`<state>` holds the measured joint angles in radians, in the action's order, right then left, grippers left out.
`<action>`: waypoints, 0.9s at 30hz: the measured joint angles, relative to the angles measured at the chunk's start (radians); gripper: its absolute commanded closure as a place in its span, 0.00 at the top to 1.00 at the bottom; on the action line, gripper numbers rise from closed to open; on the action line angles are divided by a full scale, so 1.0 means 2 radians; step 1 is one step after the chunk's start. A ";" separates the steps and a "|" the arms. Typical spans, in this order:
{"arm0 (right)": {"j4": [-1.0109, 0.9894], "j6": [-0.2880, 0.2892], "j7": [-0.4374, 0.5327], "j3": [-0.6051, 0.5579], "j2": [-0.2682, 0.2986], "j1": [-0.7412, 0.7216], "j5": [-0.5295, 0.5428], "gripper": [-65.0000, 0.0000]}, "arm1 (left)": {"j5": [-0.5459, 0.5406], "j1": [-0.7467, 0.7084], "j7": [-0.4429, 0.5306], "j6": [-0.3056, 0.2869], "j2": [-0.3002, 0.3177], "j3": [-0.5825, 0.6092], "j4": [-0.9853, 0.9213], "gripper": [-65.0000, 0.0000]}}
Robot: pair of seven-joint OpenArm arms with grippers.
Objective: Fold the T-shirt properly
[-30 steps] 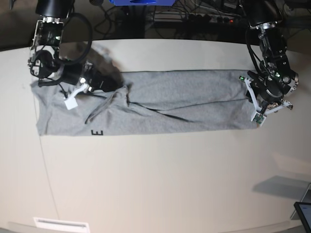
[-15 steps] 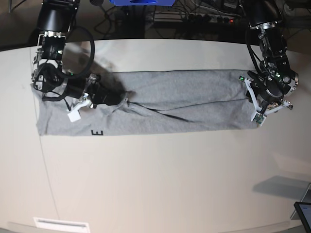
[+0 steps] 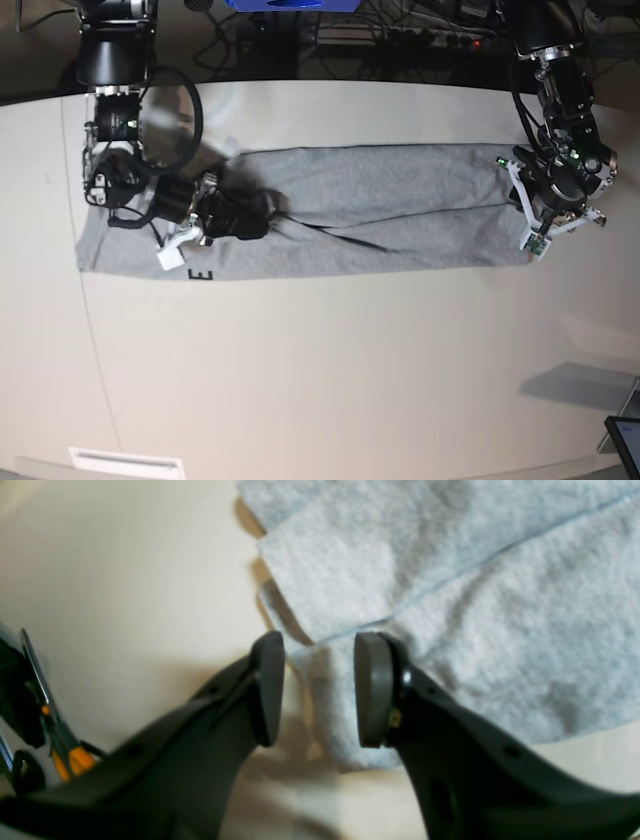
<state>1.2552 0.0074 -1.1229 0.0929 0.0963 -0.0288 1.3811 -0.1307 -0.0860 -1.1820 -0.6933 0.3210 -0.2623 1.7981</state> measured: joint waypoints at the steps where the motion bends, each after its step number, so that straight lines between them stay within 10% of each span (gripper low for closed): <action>1: 0.008 -0.020 0.003 -0.001 0.002 0.003 0.001 0.00 | 0.000 0.000 0.000 0.000 0.000 0.000 0.000 0.36; 10: 0.087 -0.132 0.002 -0.002 0.038 0.048 0.036 0.00 | 0.000 0.000 0.000 0.000 0.000 0.000 0.000 0.36; 19: 0.203 -0.171 0.038 0.003 0.090 0.056 0.035 0.00 | -0.001 0.000 0.000 0.000 0.001 0.000 0.000 0.36; 23: 0.258 -0.245 0.039 0.021 0.093 0.055 0.037 0.00 | 0.000 0.000 0.000 0.000 0.005 0.001 0.000 0.36; 27: 0.323 -0.279 0.010 -0.011 0.094 0.056 -0.110 0.00 | -0.001 0.000 0.000 0.000 0.005 0.000 0.000 0.36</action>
<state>1.9015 -0.5499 -1.1030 0.0708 0.2836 0.0837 1.1614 -0.1322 -0.0864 -1.1820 -0.6933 0.3302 -0.2615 1.7981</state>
